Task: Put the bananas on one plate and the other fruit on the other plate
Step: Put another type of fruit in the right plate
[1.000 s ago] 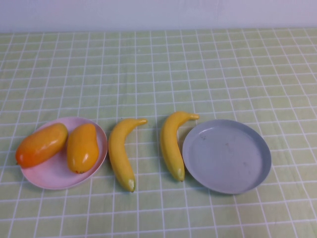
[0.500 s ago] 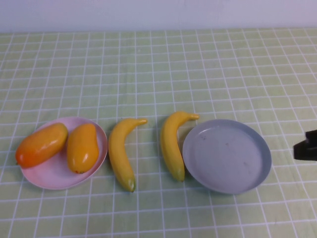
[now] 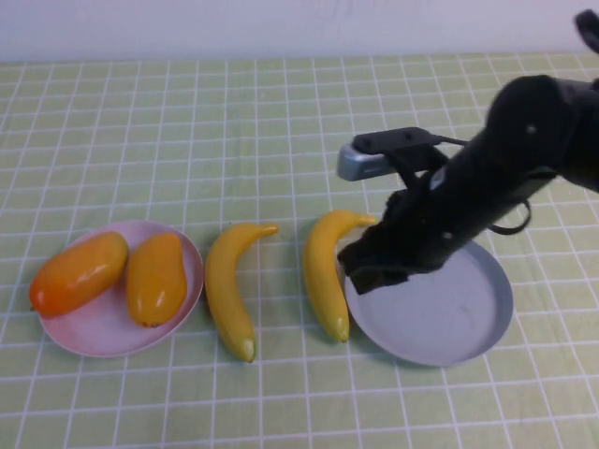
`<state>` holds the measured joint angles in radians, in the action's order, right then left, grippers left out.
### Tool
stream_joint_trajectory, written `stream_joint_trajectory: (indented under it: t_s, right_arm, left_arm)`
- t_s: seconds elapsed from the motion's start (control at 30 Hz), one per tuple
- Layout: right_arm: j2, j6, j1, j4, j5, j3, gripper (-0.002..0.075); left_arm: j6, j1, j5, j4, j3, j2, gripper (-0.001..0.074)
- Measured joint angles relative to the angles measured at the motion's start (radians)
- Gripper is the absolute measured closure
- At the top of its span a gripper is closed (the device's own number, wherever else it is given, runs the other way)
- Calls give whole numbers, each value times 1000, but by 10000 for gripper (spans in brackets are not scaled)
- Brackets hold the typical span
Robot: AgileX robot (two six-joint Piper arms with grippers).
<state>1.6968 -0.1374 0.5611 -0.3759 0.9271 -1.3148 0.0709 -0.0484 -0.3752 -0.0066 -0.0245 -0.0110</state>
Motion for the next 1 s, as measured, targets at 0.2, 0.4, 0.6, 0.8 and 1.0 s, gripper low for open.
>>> stream_joint_trajectory:
  t_s: [0.2,0.4,0.6,0.8,1.0]
  right_arm:
    - [196,53,39,23,24,-221,389]
    - [349,156,39,94,81,-403,298]
    - [454,209,39,109,133,-503,288]
    - [506,217,39,112,121,-526,295]
    - [511,269,43,114,49,-527,417]
  left_arm:
    - [0,0,0,0,0,0,736]
    - [0,0,0,0,0,0,736]
    - [0,0,0,0,0,0,736]
    - [0,0,0,0,0,0,736]
    - [0,0,0,0,0,0,736]
